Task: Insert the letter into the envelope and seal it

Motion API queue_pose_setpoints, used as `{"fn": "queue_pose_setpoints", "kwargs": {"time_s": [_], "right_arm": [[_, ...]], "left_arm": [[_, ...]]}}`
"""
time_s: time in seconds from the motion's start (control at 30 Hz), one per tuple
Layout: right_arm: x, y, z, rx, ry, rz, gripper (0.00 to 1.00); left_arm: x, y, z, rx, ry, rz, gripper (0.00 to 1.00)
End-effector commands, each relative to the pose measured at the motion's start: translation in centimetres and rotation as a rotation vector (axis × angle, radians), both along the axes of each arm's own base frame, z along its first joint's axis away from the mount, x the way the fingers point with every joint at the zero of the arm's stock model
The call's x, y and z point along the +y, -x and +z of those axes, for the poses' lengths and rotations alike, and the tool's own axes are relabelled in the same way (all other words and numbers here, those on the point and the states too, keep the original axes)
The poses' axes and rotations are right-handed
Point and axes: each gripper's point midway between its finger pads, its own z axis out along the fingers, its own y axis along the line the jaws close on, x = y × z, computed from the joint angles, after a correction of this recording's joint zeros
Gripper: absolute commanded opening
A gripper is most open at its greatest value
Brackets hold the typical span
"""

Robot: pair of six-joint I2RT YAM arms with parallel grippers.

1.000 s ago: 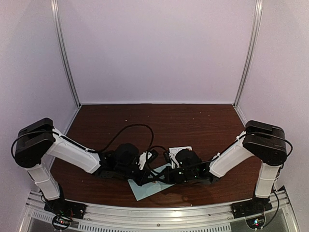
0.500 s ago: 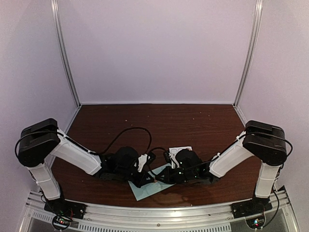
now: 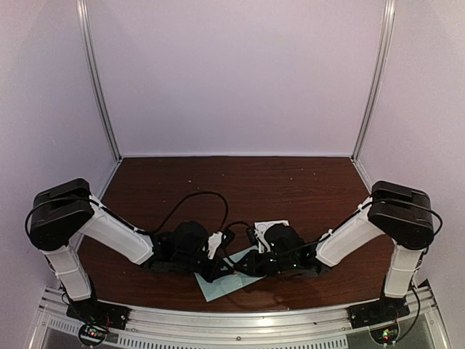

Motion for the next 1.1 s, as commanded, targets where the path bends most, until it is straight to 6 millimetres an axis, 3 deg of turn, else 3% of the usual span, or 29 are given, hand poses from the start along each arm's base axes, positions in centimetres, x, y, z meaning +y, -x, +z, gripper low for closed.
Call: {"fn": "queue_pose_setpoints", "kwargs": {"time_s": [0.0, 0.17, 0.27, 0.47, 0.57, 1.07], "right_arm": [[-1.0, -0.8, 0.9, -0.042, 0.048, -0.029, 0.15], [-1.1, -1.2, 2.5, -0.074, 0.042, -0.039, 0.25], [-1.0, -1.3, 3.0, -0.085, 0.035, -0.039, 0.25], [-0.1, -1.0, 3.7, -0.093, 0.005, 0.001, 0.05], [0.2, -0.9, 3.3, -0.082, 0.003, 0.006, 0.00], [0.3, 0.0, 0.7, 0.002, 0.018, 0.023, 0.00]], "left_arm": [[1.9, 0.7, -2.6, 0.046, -0.077, 0.010, 0.00], [2.1, 0.9, -2.7, 0.052, -0.083, 0.008, 0.00], [2.0, 1.0, -2.7, 0.054, -0.082, 0.006, 0.00], [2.0, 1.0, -2.7, 0.053, -0.082, 0.005, 0.00], [2.0, 0.9, -2.6, 0.052, -0.080, 0.005, 0.00], [1.9, 0.9, -2.7, 0.054, -0.081, 0.003, 0.00]]}}
